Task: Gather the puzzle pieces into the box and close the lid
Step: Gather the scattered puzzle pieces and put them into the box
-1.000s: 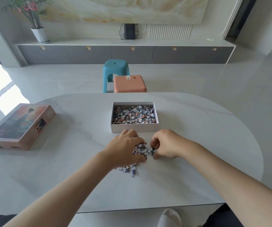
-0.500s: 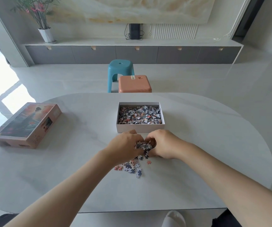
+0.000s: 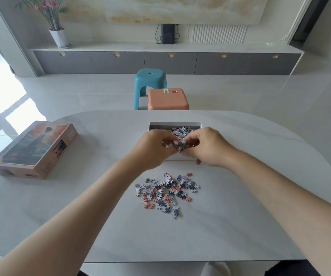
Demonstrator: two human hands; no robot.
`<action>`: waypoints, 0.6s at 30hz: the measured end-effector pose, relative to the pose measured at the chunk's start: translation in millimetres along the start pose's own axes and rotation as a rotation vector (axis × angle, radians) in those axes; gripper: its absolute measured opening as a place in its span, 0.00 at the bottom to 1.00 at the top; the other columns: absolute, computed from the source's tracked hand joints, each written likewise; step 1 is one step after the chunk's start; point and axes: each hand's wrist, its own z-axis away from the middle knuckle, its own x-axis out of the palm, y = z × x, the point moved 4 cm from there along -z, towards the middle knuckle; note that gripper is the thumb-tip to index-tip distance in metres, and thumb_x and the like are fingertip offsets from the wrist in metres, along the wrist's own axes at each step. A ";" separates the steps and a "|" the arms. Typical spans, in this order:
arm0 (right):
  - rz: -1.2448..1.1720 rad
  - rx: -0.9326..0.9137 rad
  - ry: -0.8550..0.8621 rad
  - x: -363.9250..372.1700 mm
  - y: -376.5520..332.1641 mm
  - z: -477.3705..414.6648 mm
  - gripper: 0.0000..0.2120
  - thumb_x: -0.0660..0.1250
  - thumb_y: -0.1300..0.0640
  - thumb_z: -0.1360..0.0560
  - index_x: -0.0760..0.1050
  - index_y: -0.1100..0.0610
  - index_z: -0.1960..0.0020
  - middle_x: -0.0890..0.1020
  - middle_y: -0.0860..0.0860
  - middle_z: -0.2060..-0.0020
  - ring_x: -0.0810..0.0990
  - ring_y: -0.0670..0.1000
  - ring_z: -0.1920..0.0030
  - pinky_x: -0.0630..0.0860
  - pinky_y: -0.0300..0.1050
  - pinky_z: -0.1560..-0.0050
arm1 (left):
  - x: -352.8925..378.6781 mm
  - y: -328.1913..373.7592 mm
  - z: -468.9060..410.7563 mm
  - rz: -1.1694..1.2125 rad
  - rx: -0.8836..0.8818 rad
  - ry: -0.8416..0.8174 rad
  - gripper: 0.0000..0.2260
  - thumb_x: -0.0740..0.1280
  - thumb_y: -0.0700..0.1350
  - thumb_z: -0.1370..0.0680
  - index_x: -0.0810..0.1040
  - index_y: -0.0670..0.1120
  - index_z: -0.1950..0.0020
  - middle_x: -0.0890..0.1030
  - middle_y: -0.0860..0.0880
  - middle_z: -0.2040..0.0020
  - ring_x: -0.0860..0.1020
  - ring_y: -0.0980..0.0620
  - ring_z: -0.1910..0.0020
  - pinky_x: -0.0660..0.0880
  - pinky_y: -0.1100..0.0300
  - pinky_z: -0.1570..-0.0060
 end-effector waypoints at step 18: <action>0.308 -0.308 -0.008 5.6 -6.5 2.5 0.09 0.69 0.60 0.23 0.84 0.53 0.45 0.84 0.47 0.52 0.80 0.45 0.53 0.73 0.36 0.48 | -1.7 -8.3 18.6 -0.231 0.266 -0.021 0.08 0.68 0.48 0.24 0.79 0.53 0.45 0.74 0.58 0.50 0.78 0.58 0.60 0.78 0.57 0.56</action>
